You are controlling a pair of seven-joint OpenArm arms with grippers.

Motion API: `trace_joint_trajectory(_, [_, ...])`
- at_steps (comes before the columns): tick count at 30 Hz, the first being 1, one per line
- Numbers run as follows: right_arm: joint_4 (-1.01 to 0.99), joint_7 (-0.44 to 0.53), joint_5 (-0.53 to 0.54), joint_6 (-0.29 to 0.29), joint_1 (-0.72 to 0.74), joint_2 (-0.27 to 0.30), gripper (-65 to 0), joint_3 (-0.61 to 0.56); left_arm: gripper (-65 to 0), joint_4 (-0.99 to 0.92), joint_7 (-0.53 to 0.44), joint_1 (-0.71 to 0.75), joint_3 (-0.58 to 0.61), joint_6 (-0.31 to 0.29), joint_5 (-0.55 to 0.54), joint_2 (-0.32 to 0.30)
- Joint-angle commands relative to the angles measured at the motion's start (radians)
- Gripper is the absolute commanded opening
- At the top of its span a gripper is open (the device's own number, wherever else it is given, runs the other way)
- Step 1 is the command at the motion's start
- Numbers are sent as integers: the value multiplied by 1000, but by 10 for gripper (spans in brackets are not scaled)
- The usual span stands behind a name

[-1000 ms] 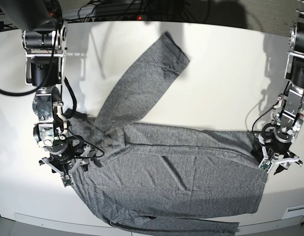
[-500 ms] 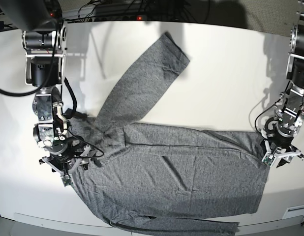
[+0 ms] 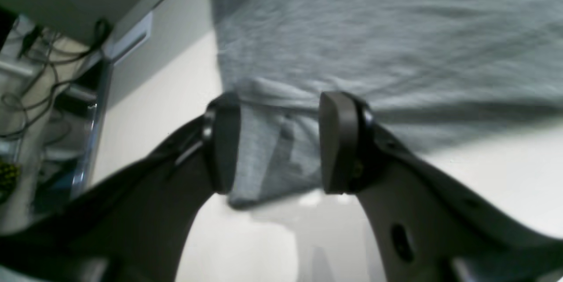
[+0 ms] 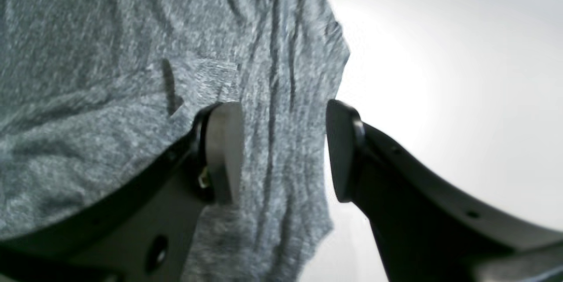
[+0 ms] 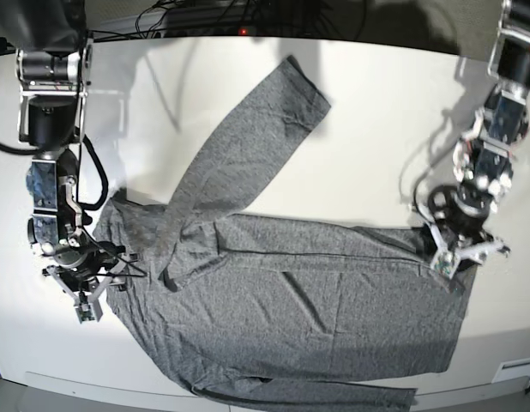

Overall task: Fold the T-shirt properly
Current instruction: 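Move the left gripper to the sleeve cuff and grasp it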

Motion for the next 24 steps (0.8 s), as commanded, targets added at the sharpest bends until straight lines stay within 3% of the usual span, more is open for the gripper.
trace_joint_trajectory(1, [37, 13, 2, -6, 15, 27, -346, 5, -366, 88, -18, 25, -6, 8, 5, -9])
trace_joint_trajectory(5, [115, 11, 2, -6, -46, 69, -346, 5, -366, 336, 55, 209, -6, 8, 5, 5])
trace_joint_trajectory(9, [151, 11, 4, -7, -68, 100, -346, 11, -366, 495, 116, 350, -6, -2, 4, 60])
trace_joint_trajectory(17, [154, 13, 6, -9, -60, 102, -346, 89, -366, 568, 115, 560, 13, -274, -28, 181])
trace_joint_trajectory(24, [154, 17, 6, -9, -60, 102, -346, 120, -366, 566, 71, 629, 192, -288, 0, 182])
